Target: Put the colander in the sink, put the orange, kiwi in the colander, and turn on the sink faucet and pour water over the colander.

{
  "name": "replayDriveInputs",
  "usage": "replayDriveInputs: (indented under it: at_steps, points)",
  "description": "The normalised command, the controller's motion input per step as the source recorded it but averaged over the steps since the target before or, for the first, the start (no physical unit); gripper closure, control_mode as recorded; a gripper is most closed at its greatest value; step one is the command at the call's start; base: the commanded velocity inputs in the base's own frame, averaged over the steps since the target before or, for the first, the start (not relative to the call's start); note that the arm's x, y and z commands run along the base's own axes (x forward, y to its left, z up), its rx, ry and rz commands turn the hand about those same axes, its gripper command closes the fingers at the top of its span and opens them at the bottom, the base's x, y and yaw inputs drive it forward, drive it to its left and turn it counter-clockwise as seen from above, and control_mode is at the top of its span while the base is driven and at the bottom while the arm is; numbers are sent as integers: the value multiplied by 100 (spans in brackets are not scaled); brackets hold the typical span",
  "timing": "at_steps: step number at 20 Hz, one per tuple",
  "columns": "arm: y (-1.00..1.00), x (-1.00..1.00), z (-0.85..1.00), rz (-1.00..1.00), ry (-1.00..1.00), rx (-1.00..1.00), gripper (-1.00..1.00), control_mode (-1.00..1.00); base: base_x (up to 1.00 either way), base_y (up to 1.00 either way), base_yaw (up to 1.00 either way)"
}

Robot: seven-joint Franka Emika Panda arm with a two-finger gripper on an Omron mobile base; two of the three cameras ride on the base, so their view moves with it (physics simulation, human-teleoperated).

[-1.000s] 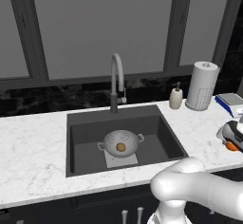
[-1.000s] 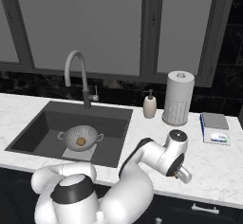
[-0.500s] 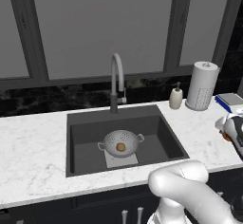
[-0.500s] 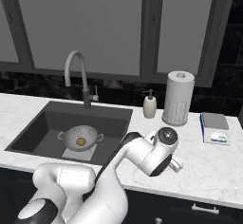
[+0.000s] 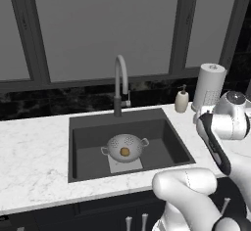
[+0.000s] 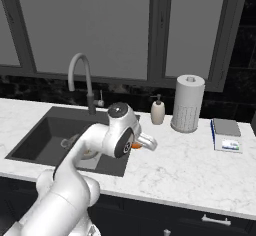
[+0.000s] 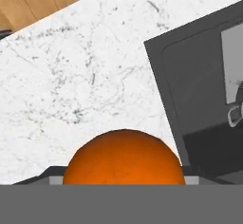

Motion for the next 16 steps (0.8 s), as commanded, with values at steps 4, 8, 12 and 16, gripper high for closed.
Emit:
replayDriveInputs:
  at_steps: [4,8,12,16]
  points:
    - [86,38,30,36,10,-1,100,-100,0,0,0]
    - [65,42,6,46,13,0,100,-100,0,0,0]
    - [59,41,0,46,11,0,100,-100,0,0,0]
    - [57,34,-6,37,0,0,100,-100,0,0,0]
